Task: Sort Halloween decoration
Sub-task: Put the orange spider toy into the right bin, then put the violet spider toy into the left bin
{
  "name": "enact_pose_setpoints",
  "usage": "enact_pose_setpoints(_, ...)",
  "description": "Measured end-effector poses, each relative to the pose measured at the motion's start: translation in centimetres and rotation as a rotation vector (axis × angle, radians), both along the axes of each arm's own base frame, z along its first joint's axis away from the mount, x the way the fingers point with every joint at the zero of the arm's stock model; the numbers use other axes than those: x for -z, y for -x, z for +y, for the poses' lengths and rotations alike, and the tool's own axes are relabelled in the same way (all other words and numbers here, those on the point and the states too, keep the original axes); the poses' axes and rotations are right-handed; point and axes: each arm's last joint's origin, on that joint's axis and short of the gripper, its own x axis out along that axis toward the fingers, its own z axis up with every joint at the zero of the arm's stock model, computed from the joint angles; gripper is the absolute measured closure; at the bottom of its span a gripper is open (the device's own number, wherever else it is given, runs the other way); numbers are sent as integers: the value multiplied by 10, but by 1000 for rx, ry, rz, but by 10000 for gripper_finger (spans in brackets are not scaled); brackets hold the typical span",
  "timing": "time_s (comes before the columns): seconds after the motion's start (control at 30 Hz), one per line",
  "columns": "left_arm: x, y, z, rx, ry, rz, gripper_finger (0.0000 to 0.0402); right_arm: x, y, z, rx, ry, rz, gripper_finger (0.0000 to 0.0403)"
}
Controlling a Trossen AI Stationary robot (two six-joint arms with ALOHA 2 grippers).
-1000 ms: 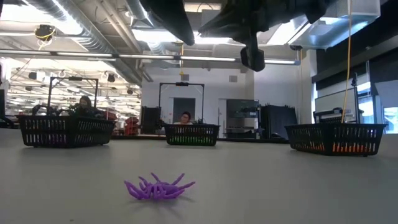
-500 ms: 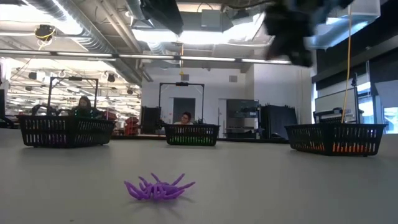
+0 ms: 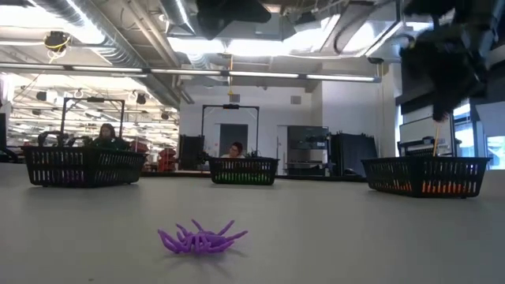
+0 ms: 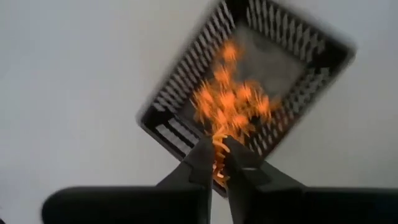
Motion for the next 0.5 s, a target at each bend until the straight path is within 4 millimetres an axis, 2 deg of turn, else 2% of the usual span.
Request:
enact_pose_setpoints(0.17, 8, 4, -7, 22, 18, 22, 288, 19, 0, 2, -18, -58, 7, 305)
enact_pose_setpoints(0.37, 16, 9, -16, 90, 10, 51, 288, 18, -7, 1, -12, -38, -62, 211)
enact_pose_setpoints(0.5, 29, 7, -28, 146, -1, 82, 288, 18, -8, 0, -1, -15, -75, 184)
